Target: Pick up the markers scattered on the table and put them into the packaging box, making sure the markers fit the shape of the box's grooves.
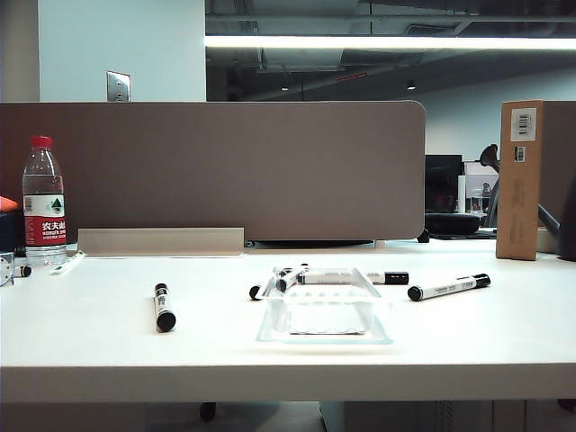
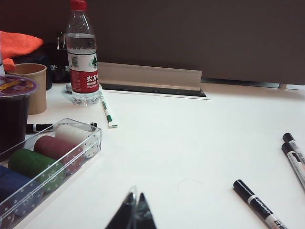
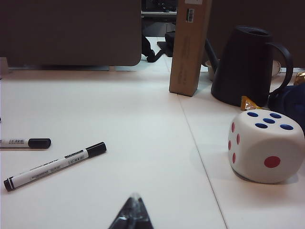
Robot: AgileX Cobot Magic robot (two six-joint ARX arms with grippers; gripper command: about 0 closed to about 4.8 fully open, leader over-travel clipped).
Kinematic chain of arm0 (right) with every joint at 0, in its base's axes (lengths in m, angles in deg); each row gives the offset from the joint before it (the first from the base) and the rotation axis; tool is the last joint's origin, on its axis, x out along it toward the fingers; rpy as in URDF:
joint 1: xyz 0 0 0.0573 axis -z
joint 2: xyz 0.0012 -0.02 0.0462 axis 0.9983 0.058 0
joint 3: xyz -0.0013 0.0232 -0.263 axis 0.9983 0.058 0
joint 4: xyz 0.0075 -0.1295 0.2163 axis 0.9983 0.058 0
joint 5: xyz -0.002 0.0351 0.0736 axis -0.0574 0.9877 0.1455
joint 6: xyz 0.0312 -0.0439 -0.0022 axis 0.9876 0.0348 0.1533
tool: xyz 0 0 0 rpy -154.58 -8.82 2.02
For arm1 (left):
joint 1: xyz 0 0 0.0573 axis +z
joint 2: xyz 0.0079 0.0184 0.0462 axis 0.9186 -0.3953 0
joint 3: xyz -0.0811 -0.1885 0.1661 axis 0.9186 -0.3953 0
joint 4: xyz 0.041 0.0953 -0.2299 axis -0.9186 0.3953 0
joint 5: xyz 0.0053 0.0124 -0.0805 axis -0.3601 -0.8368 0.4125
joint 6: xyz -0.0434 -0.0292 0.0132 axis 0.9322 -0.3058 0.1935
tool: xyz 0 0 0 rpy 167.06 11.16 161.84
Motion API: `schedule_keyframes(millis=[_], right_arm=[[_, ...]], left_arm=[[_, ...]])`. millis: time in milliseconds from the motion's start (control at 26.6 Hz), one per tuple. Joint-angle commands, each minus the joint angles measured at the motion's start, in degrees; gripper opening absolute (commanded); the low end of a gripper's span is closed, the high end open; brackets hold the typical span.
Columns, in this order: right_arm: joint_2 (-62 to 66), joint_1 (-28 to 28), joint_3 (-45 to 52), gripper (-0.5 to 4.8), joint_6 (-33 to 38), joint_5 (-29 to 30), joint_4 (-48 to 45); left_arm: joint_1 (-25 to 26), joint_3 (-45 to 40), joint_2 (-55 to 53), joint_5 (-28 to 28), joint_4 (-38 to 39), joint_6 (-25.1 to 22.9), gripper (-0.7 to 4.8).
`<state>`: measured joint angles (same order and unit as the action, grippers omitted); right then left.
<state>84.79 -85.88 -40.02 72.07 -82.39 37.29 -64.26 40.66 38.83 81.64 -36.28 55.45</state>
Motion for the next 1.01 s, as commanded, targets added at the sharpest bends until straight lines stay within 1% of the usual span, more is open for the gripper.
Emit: schedule_keyframes(millis=[38,188,564,676,714,752,789,827,864,902,939,977,1015], right_arm=[[0.04,0.07,0.26,-0.01,-0.09,0.2,-0.79],[0.04,0.07,0.26,-0.01,1.64,0.2,-0.76],[0.04,0.07,0.26,-0.01,2.47,0.17,-0.72],[0.04,0.07,0.26,-0.01,2.47,0.17,-0.74],[0.04,0.07,0.26,-0.01,2.47,0.2,-0.76],[0.04,0.07,0.26,-0.01,2.58,0.2,-0.76],[0.04,0.04,0.26,-0.01,4.59,0.24,-0.79],[0.04,0.04,0.26,-0.01,6.27,0.26,-0.79],[0.04,0.04,0.26,-0.01,9.92,0.28,-0.79],[0.04,0.04,0.26,-0.01,13.53,0.44,-0.76],[0.04,0.04,0.26,-0.01,15.12,0.44,-0.76],[0.04,0.04,0.26,-0.01,16.9,0.44,-0.79],[0.04,0.04,0.26,-0.01,19.23,0.42,-0.76]], left_arm=[[0.07,0.24,0.02,0.17,-0.42,-0.2,-0.05],[0.07,0.24,0.02,0.2,-0.42,-0.2,-0.05],[0.07,0.24,0.02,0.2,-0.83,-0.2,-0.05],[0.07,0.24,0.02,0.39,-1.6,0.42,-0.05],[0.07,0.26,0.02,1.38,-2.21,1.14,-0.05],[0.07,0.26,0.02,2.38,-2.58,3.21,-0.05],[0.07,0.26,0.02,4.81,-3.19,9.68,-0.06],[0.07,0.26,0.02,6.01,-3.78,12.35,-0.06],[0.07,0.28,0.0,8.68,-4.92,17.22,-0.06],[0.07,0.61,0.0,11.72,-5.07,23.1,-0.06],[0.04,0.94,-0.07,13.14,-4.87,26.18,-0.06],[0.0,1.31,-0.39,13.99,-4.66,28.0,-0.06],[-0.79,2.91,-2.12,14.25,-2.58,30.12,-0.05]])
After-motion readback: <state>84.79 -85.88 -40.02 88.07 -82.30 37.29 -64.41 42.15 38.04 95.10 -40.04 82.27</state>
